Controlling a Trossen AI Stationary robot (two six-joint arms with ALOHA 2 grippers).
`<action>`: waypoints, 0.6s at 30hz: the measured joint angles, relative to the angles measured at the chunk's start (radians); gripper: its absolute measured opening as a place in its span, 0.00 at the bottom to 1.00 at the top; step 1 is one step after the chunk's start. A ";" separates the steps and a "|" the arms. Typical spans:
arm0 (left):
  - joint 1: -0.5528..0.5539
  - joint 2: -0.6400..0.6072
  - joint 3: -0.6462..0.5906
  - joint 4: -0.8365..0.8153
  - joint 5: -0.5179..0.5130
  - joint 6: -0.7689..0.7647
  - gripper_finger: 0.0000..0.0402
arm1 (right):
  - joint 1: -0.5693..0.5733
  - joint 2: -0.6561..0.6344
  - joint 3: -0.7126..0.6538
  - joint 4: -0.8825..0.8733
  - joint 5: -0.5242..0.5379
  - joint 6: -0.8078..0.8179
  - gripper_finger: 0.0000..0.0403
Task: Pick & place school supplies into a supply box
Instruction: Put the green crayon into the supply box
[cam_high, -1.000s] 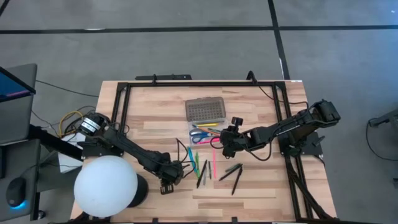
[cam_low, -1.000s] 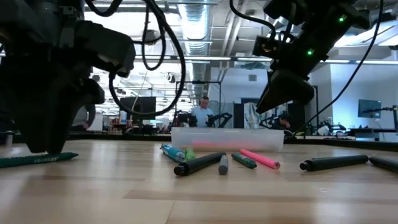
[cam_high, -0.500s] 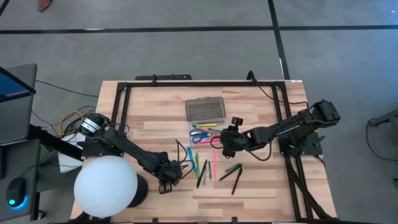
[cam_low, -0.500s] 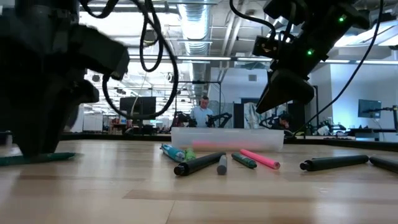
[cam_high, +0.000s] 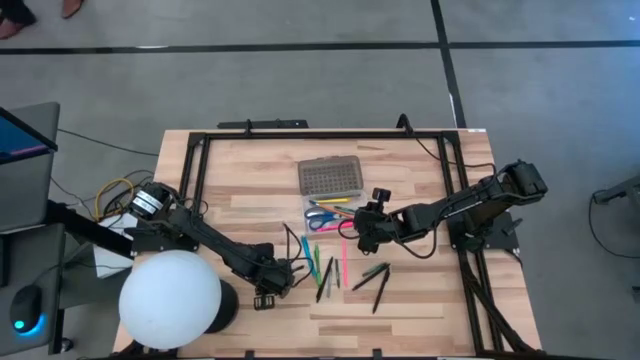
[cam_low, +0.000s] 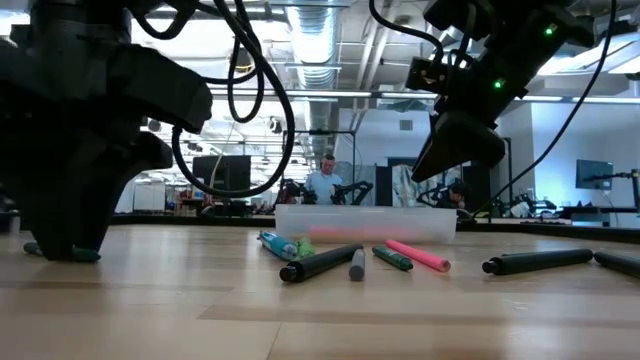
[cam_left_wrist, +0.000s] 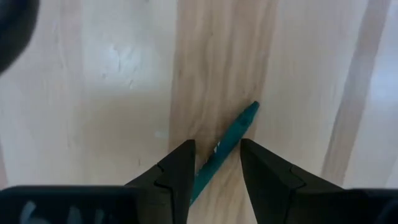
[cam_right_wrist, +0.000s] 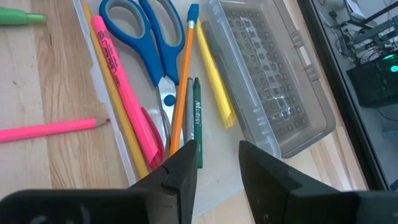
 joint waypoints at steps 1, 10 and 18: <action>-0.003 0.000 0.000 -0.011 -0.007 0.031 0.31 | 0.000 0.000 0.000 0.000 0.000 0.000 0.27; -0.018 -0.008 -0.042 -0.015 -0.033 0.135 0.21 | 0.000 0.000 0.000 -0.001 0.000 0.000 0.27; -0.017 -0.006 -0.048 -0.010 -0.044 0.135 0.09 | 0.000 0.000 0.000 0.000 0.000 0.000 0.27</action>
